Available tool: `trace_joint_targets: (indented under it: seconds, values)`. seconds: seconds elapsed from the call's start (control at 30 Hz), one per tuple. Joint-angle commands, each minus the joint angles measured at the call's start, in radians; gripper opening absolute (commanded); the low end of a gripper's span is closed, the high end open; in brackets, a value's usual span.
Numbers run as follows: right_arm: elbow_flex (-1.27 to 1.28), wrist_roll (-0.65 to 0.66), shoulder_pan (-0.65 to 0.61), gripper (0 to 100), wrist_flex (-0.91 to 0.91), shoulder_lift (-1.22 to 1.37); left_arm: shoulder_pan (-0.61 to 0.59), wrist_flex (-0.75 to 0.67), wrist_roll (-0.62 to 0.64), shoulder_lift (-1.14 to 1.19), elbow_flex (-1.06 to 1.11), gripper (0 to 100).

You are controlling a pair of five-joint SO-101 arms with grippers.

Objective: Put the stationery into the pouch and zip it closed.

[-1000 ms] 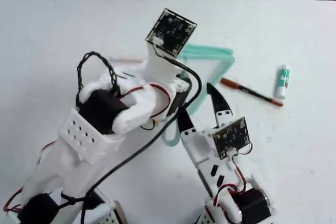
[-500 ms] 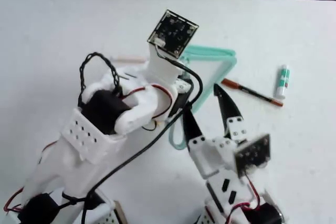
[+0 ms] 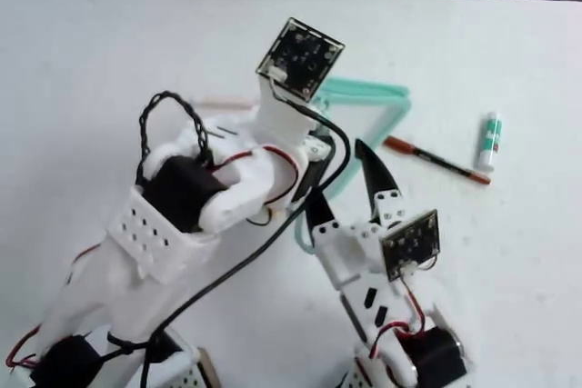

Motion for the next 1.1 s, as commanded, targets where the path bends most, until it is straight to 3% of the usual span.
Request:
trace_joint_targets:
  seconds: [0.0,0.13,0.37,0.6,0.8,1.07]
  values:
    - [0.046,0.003,0.004,24.3,-0.11,0.01,0.051,0.023,0.012,-0.085,-0.008,6]
    - [0.068,0.003,0.002,24.1,-0.154,0.008,0.113,0.038,0.012,-0.157,0.017,6]
    - [0.054,0.003,0.005,23.9,-0.147,0.01,0.12,-0.121,0.011,-0.211,0.189,6]
    - [0.02,0.003,0.005,10.3,-0.108,0.005,0.113,-0.123,0.006,-0.252,0.196,6]
    - [-0.002,0.005,0.005,9.9,-0.056,0.004,0.093,-0.153,0.005,-0.251,0.226,6]
    - [-0.074,0.005,0.056,26.2,0.045,0.004,0.073,-0.207,0.006,-0.257,0.284,6]
